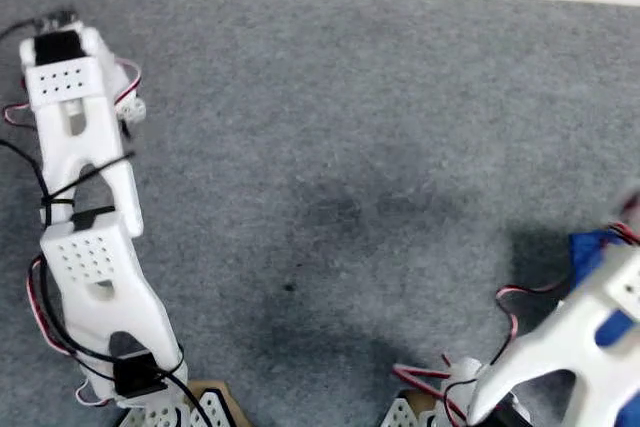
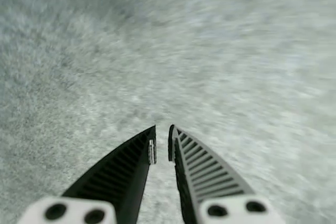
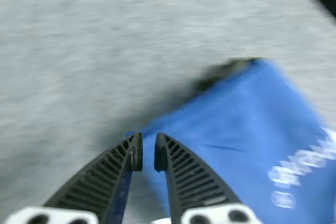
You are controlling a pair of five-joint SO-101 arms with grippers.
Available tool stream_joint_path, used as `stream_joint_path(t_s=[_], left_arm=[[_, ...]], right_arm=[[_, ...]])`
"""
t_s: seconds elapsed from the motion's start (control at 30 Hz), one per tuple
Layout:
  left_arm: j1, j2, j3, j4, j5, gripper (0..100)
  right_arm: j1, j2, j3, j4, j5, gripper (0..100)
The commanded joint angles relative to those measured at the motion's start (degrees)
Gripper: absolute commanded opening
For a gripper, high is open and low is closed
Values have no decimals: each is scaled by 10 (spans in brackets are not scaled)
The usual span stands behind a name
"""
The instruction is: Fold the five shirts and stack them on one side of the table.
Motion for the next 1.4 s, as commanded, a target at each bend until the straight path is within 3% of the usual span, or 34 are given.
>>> stream_joint_path(t_s=[0.0,0.17,0.33,0.47,0.57,0.77,0.97,1.1,1.37], left_arm=[[15,-106,0,6,6,66],[15,-264,95,6,-18,66],[15,-470,240,4,-59,66],[14,-628,388,4,-60,66],[14,-736,516,1,-60,68],[15,-939,774,-91,-60,69],[17,-1142,958,-204,-79,69],[59,-1258,1074,-239,-119,69],[128,-1424,1298,-248,-121,70]], right_arm=[[-134,-18,-32,36,-54,49],[-326,-18,-32,112,-91,48],[-444,-19,-30,180,-91,47],[-475,-70,3,185,-89,6],[-509,-192,85,146,-85,12],[-566,-473,309,75,22,16],[-566,-656,515,-1,21,17],[-566,-683,609,-44,21,17],[-566,-668,712,-43,18,17]])
